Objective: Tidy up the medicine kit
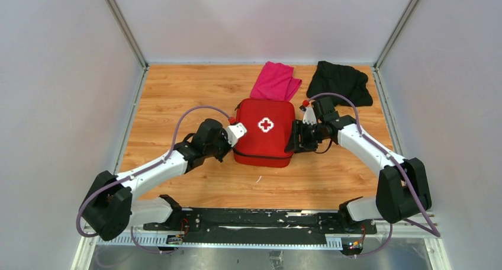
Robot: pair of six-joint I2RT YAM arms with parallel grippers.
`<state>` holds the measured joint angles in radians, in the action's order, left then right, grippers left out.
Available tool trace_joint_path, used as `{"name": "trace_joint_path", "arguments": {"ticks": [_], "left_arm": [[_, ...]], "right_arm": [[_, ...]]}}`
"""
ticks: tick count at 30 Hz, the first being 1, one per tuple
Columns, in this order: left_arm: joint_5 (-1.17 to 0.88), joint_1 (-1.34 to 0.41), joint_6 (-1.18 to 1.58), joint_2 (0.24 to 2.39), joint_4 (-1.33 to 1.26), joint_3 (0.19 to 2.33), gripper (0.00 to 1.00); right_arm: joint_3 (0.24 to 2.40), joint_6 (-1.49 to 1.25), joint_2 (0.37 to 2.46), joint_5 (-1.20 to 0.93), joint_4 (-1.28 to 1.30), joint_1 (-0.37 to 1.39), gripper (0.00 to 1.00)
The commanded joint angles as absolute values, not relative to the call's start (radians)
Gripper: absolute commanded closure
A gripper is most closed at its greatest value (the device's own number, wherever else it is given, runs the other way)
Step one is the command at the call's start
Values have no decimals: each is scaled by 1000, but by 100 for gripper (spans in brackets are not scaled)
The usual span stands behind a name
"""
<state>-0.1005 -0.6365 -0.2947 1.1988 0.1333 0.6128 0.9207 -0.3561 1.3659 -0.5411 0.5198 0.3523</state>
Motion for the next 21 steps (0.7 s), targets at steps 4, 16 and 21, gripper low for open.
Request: {"name": "trace_joint_path", "arguments": {"ticks": [4,16,21], "left_arm": [[-121,-641,-162,1112,173,656,100],[-114,-640,85,1197,336,731,100],[-105,-640,135,1193,339,718,100]], "right_arm": [[833,-516,1304,-560,460,341,48],[754,-567,1096,-423,444,340,49],[793,-400,998,-403,526,341,44]]}}
